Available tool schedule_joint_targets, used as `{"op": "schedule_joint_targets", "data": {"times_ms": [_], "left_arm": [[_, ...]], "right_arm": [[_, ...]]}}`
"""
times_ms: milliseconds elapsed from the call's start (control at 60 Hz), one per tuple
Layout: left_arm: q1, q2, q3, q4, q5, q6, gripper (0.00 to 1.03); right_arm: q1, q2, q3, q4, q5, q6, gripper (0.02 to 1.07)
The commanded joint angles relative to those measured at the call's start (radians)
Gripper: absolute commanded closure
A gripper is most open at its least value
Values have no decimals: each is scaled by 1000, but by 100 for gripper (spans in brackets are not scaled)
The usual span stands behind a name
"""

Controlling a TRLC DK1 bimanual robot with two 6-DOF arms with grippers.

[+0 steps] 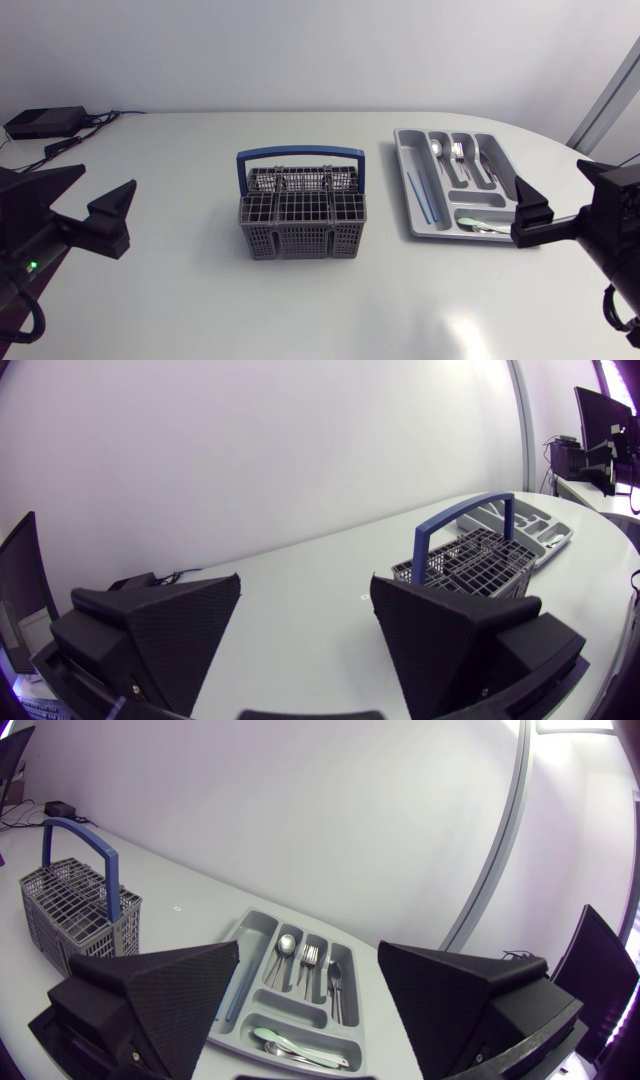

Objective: Unload the cutlery basket into the drawer organizer.

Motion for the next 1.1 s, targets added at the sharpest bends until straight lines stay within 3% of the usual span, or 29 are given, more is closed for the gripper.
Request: {"op": "schedule_joint_targets", "data": {"times_ms": [0, 850, 1083], "left_arm": [[11, -42, -49, 13, 2, -32, 5], [60, -442, -348, 23, -54, -251, 5], [60, -448, -352, 23, -54, -254, 5]], "right_arm": [[-10, -45, -45, -13, -6, 55, 7], [-54, -468, -310, -88, -105, 349, 7], [-54, -475, -314, -89, -107, 354, 7]]}}
